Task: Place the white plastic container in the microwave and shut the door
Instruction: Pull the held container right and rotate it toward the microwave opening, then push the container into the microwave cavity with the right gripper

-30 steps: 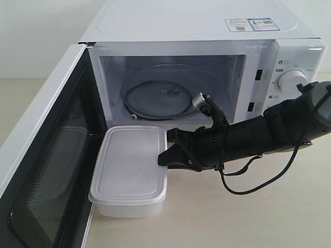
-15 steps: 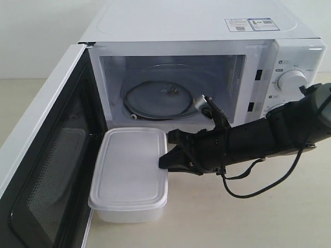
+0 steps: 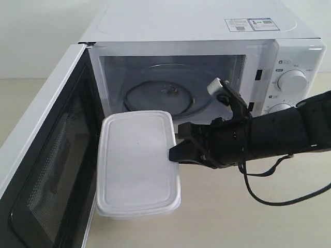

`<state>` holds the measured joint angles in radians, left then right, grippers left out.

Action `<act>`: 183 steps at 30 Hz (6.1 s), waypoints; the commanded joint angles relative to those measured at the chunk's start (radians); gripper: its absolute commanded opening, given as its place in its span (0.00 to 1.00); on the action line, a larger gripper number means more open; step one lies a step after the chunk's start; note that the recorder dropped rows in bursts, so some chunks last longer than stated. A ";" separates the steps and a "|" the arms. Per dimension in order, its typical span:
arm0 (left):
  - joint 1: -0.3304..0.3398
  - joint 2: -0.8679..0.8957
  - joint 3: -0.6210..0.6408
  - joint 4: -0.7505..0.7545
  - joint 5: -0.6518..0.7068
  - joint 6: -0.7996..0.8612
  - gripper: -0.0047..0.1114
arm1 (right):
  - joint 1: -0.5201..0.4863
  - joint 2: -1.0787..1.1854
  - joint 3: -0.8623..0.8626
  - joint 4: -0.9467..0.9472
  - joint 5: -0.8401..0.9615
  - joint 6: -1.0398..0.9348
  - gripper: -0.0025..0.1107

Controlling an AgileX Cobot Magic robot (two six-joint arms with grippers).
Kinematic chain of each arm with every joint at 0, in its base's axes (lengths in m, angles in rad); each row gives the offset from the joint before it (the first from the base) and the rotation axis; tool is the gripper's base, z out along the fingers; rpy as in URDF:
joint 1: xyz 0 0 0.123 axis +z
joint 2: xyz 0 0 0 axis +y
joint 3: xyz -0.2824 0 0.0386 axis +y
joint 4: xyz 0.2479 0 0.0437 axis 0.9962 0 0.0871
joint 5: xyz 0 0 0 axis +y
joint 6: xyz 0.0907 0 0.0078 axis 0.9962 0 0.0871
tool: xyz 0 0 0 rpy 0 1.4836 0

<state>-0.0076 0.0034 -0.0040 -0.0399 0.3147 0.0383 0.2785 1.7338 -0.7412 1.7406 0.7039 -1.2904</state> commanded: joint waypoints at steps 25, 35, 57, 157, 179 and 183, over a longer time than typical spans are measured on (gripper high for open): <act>0.003 -0.003 0.004 0.001 0.000 0.007 0.07 | -0.002 -0.461 0.349 0.004 -0.025 0.009 0.02; 0.003 -0.003 0.004 0.001 0.000 0.007 0.07 | 0.000 -0.578 0.379 -0.094 -0.095 0.250 0.02; 0.003 -0.003 0.004 0.001 0.000 0.007 0.07 | 0.500 -0.712 0.369 -0.797 -0.826 1.372 0.02; 0.003 -0.003 0.004 0.001 0.000 0.007 0.07 | 0.487 0.233 -0.239 -0.749 -1.657 2.040 0.02; 0.003 -0.003 0.004 0.001 0.000 0.007 0.07 | 0.450 0.337 -0.277 -0.846 -1.596 2.121 0.02; 0.003 -0.003 0.004 0.001 0.000 0.007 0.07 | 0.440 0.337 -0.293 -0.868 -1.593 2.123 0.02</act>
<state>-0.0076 0.0034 -0.0040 -0.0399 0.3147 0.0383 0.7287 2.0724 -1.0240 0.9049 -0.8824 0.8384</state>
